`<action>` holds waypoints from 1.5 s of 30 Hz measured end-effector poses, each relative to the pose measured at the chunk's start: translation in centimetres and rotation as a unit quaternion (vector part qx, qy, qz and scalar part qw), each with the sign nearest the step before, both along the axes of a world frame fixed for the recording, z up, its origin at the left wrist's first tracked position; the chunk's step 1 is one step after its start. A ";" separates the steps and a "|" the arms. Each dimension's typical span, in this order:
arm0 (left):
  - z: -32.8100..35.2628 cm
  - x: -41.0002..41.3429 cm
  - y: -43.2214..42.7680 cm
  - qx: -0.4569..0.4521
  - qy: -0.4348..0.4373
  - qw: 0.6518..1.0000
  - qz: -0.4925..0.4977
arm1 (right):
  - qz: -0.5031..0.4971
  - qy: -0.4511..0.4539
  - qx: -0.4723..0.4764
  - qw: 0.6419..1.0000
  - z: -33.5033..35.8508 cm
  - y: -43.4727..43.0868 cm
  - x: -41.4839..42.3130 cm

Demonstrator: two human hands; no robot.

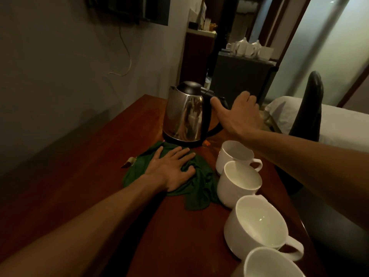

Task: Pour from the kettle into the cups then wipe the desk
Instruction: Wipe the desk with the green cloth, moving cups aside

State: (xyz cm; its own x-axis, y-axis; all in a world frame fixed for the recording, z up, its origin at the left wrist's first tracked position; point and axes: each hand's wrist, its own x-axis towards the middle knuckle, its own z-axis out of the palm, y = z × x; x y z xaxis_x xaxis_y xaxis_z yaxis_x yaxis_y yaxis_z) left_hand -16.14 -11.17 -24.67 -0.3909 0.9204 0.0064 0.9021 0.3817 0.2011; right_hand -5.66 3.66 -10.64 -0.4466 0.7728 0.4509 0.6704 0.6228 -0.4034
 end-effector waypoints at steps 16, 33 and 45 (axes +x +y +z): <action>-0.3 -11.1 -4.2 -0.010 0.011 0.994 0.113 | 0.093 -0.043 -0.102 0.990 -0.9 1.8 -3.5; -0.5 -11.6 -4.4 -0.027 0.011 0.986 0.163 | 0.088 -0.016 -0.036 0.995 -1.1 7.6 -2.3; 0.0 -5.9 2.0 0.032 -0.006 0.974 0.223 | 0.081 -0.034 -0.044 0.995 -0.8 9.1 -0.5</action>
